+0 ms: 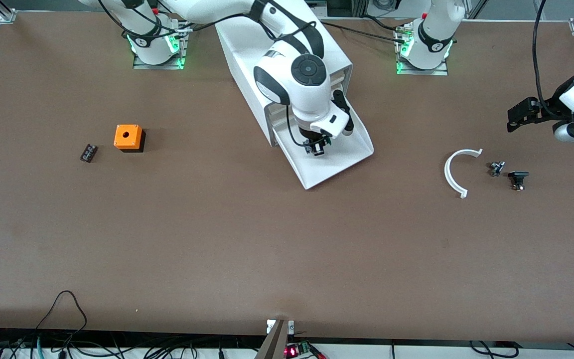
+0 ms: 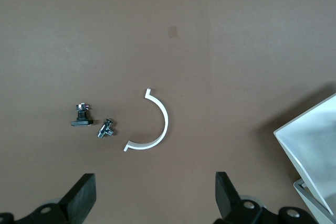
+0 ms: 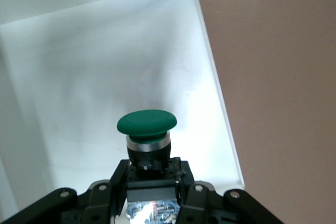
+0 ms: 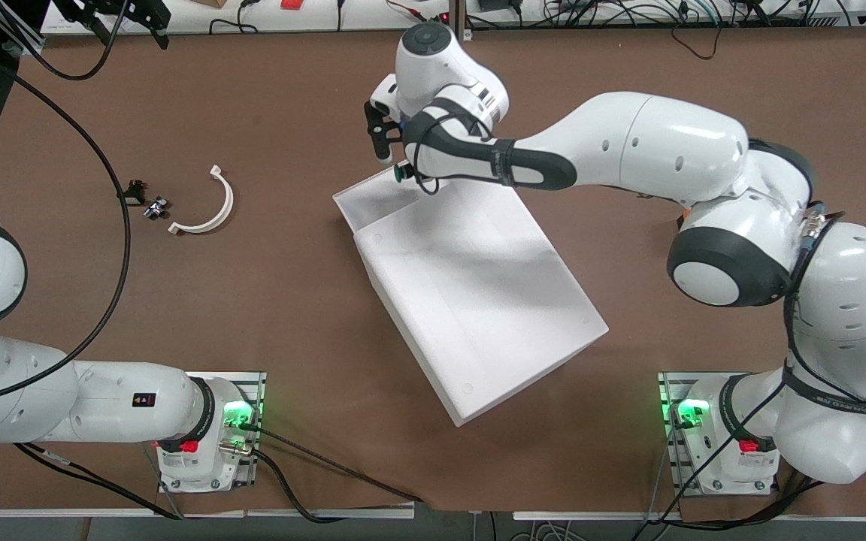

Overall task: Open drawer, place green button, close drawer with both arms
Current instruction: 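Carry the green button into the open drawer and lower it, then open the right gripper to release the button and lift away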

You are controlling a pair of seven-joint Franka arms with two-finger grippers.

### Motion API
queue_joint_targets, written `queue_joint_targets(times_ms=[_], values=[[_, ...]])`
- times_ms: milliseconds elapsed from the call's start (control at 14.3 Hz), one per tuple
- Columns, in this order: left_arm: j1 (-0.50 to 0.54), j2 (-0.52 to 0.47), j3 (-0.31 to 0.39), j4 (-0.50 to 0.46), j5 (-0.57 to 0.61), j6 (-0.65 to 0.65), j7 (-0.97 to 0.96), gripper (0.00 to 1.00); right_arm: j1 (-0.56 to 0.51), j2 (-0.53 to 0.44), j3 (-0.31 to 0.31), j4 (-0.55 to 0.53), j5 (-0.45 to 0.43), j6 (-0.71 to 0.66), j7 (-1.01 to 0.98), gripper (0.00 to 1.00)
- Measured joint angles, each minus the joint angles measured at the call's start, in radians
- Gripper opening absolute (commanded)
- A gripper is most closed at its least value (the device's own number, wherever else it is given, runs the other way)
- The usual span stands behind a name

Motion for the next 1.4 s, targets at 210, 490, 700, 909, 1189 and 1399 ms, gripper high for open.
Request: queue_joint_targets(times_ms=[210, 490, 700, 909, 1189, 1399], values=[[-0.001, 0.004, 0.0, 0.015, 0.0, 0.0, 0.0, 1.0, 0.029, 0.025, 0.0, 0.021, -0.025, -0.002, -0.014, 0.31], [-0.001, 0.018, 0.0, 0.027, 0.0, 0.0, 0.0, 1.0, 0.038, 0.043, -0.001, 0.023, -0.033, -0.007, -0.024, 0.34], [-0.001, 0.03, 0.0, 0.028, 0.0, 0.0, 0.0, 1.0, 0.039, 0.064, -0.002, 0.025, -0.033, -0.007, -0.026, 0.38], [-0.001, 0.045, 0.0, 0.029, 0.0, 0.007, 0.0, 1.0, 0.043, 0.08, -0.002, 0.025, -0.033, -0.006, -0.024, 0.42], [-0.001, 0.06, 0.001, 0.03, 0.0, 0.041, 0.0, 1.0, 0.044, 0.088, -0.002, 0.027, -0.033, 0.007, 0.008, 1.0], [-0.001, 0.076, 0.002, 0.031, 0.0, 0.068, 0.0, 1.0, 0.044, 0.087, -0.002, 0.042, -0.033, 0.008, 0.041, 1.0]])
